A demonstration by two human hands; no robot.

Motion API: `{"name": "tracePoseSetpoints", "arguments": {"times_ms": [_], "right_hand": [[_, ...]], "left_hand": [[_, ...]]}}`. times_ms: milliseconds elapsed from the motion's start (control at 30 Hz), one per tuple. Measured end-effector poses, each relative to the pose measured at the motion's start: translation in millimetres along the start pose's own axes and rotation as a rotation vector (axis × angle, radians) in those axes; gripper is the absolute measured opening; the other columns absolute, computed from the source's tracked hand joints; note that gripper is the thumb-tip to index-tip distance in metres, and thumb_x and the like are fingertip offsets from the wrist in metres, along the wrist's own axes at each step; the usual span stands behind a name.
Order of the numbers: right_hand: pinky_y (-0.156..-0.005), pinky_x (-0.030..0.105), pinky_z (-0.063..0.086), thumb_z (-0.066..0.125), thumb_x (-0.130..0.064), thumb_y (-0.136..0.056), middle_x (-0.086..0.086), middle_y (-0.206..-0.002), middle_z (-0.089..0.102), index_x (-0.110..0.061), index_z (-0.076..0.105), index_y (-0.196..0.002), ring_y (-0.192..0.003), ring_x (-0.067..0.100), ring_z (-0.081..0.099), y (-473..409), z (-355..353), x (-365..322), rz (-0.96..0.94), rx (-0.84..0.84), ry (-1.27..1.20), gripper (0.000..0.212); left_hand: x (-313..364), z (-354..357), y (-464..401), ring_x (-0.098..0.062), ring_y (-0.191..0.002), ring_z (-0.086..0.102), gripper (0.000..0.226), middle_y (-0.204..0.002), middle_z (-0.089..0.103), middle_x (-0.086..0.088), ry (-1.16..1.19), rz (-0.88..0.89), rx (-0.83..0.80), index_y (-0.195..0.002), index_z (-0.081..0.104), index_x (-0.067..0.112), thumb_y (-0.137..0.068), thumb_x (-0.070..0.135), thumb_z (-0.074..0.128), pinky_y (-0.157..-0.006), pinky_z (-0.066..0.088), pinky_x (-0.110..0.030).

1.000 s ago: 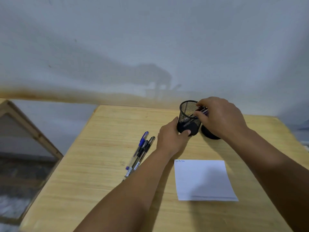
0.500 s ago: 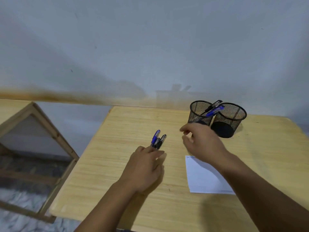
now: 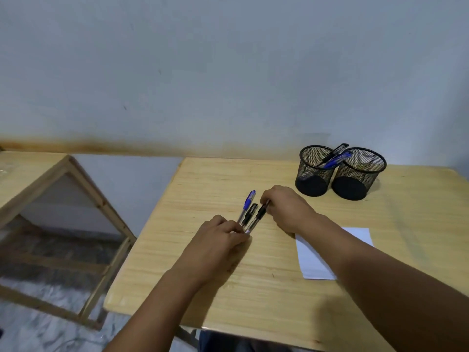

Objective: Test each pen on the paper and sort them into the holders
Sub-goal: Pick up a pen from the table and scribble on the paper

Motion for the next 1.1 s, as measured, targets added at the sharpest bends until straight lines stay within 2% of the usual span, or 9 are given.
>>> {"name": "tracePoseSetpoints", "arguments": {"times_ms": [133, 233, 333, 400, 500, 667, 767, 900, 1100], "right_hand": [[-0.075, 0.027, 0.047, 0.069, -0.018, -0.085, -0.008, -0.096, 0.057, -0.027, 0.07, -0.097, -0.088, 0.012, 0.059, 14.4, -26.5, 16.0, -0.006, 0.027, -0.28, 0.016], [-0.076, 0.024, 0.05, 0.074, -0.016, -0.082, -0.013, -0.09, 0.065, -0.028, 0.072, -0.091, -0.081, 0.004, 0.064, 35.5, -50.1, 25.9, 0.007, 0.084, -0.48, 0.015], [-0.074, 0.02, 0.048, 0.075, -0.011, -0.082, -0.019, -0.07, 0.068, -0.024, 0.073, -0.095, -0.07, -0.005, 0.062, 60.7, -64.4, 37.1, 0.064, 0.105, -0.7, 0.019], [-0.083, 0.026, 0.051, 0.074, -0.008, -0.083, -0.009, -0.073, 0.072, -0.022, 0.073, -0.099, -0.075, 0.0, 0.066, 75.7, -67.4, 46.4, 0.105, 0.111, -0.854, 0.022], [-0.089, 0.036, 0.057, 0.071, -0.002, -0.084, 0.018, -0.107, 0.067, -0.019, 0.072, -0.103, -0.089, 0.026, 0.074, 95.5, -71.5, 57.5, 0.17, 0.209, -1.103, 0.026], [-0.076, 0.027, 0.057, 0.065, 0.001, -0.087, 0.017, -0.1, 0.064, -0.011, 0.065, -0.114, -0.089, 0.022, 0.067, 115.6, -69.3, 66.2, 0.248, 0.361, -1.423, 0.029], [-0.073, 0.027, 0.057, 0.059, -0.003, -0.093, 0.012, -0.092, 0.067, -0.007, 0.065, -0.111, -0.083, 0.021, 0.067, 122.7, -64.4, 63.6, 0.266, 0.346, -1.508, 0.02], [-0.072, 0.034, 0.059, 0.052, -0.006, -0.097, 0.004, -0.08, 0.063, -0.009, 0.064, -0.109, -0.077, 0.024, 0.07, 130.1, -67.0, 65.5, 0.276, 0.383, -1.575, 0.017], [-0.056, 0.026, 0.05, 0.051, -0.012, -0.099, 0.002, -0.083, 0.06, -0.015, 0.069, -0.111, -0.063, 0.014, 0.055, 142.4, -60.9, 67.8, 0.309, 0.404, -1.298, 0.021]], "left_hand": [[3.4, -4.7, 7.3, -0.012, -0.095, 0.055, 0.024, -0.11, 0.069, 0.015, 0.081, 0.051, 0.099, -0.113, 0.07, 0.034, -0.089, 0.03, 0.067, -0.076, 0.049, -0.031], [7.8, -6.0, 10.7, -0.007, -0.095, 0.056, 0.03, -0.106, 0.07, 0.014, 0.189, 0.063, 0.177, -0.114, 0.071, 0.029, -0.085, 0.018, 0.074, -0.078, 0.049, -0.027], [19.5, -7.8, 9.2, -0.002, -0.093, 0.059, 0.03, -0.1, 0.072, 0.013, 0.357, 0.057, 0.277, -0.109, 0.074, 0.024, -0.082, 0.011, 0.076, -0.082, 0.046, -0.016], [32.8, -7.2, 6.4, 0.002, -0.093, 0.063, 0.025, -0.099, 0.073, 0.013, 0.454, 0.041, 0.334, -0.107, 0.075, 0.022, -0.083, 0.011, 0.075, -0.084, 0.047, -0.012], [56.2, -0.5, 1.4, 0.003, -0.089, 0.066, 0.021, -0.097, 0.074, 0.016, 0.635, -0.057, 0.367, -0.101, 0.077, 0.02, -0.083, 0.008, 0.076, -0.082, 0.048, -0.012], [98.2, 11.9, -7.7, 0.001, -0.079, 0.068, 0.026, -0.083, 0.073, 0.021, 0.981, -0.38, 0.296, -0.09, 0.078, 0.029, -0.079, 0.006, 0.076, -0.071, 0.045, -0.007], [114.5, 16.0, -14.7, -0.003, -0.077, 0.069, 0.026, -0.083, 0.075, 0.015, 1.087, -0.39, 0.276, -0.089, 0.079, 0.026, -0.077, 0.003, 0.076, -0.072, 0.048, -0.012], [126.8, 11.0, -22.2, -0.007, -0.079, 0.069, 0.023, -0.084, 0.075, 0.013, 1.074, -0.271, 0.231, -0.091, 0.079, 0.025, -0.076, 0.007, 0.08, -0.075, 0.051, -0.018], [120.5, -4.7, -42.2, -0.006, -0.084, 0.067, 0.018, -0.088, 0.074, 0.014, 1.057, -0.223, 0.256, -0.097, 0.075, 0.029, -0.084, 0.017, 0.076, -0.076, 0.05, -0.018]]}}
Point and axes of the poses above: each hand's wrist, its own y-axis away from the middle knuckle, its own z-axis out of the palm, x = y × z, the point moved 4 cm from there along -y, towards the middle knuckle
